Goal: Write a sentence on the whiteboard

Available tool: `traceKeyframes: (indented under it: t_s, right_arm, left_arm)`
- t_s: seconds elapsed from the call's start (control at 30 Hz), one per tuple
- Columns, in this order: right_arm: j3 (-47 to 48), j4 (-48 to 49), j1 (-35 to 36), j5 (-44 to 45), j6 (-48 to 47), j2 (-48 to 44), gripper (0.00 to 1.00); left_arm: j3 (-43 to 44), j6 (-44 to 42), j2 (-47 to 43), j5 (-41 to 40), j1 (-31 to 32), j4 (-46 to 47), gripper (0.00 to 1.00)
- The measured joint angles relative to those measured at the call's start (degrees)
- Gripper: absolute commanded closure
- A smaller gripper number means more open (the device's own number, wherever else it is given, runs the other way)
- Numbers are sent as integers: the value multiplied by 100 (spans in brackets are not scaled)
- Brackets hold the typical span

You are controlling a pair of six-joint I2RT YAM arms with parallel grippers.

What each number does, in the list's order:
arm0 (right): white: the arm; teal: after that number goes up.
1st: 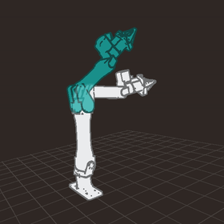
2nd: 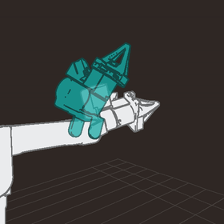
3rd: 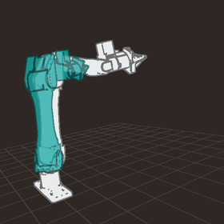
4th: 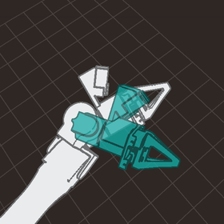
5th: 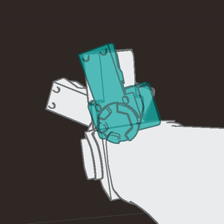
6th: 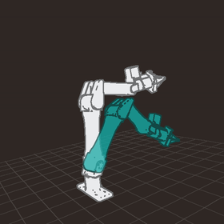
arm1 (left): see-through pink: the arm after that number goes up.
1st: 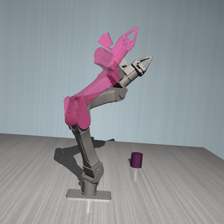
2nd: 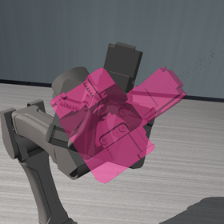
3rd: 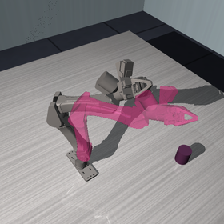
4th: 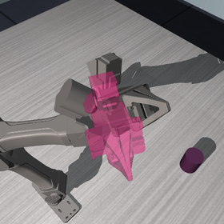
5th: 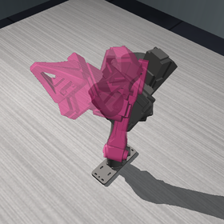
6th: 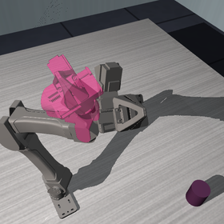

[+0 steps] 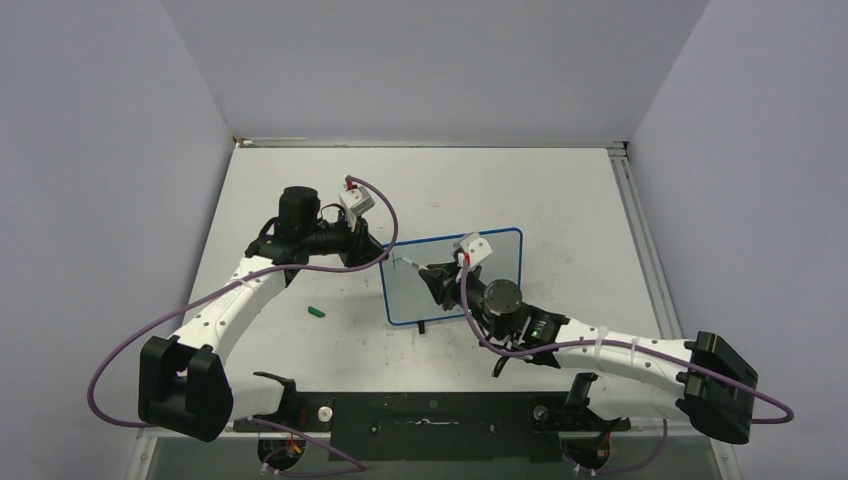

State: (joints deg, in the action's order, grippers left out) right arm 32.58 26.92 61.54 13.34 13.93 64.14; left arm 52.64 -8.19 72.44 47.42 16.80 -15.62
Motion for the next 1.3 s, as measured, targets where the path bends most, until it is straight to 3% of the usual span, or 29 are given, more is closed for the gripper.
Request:
traceKeyframes:
  t_s: [0.27,1.3]
  right_arm:
    - [-70,46,2,-31,-11,-286,95]
    - [-70,345,7,87,-192,61,95]
  left_arm:
    - [0,0,0,0,0,0,100]
    - [0,0,0,-2,0,-2,100]
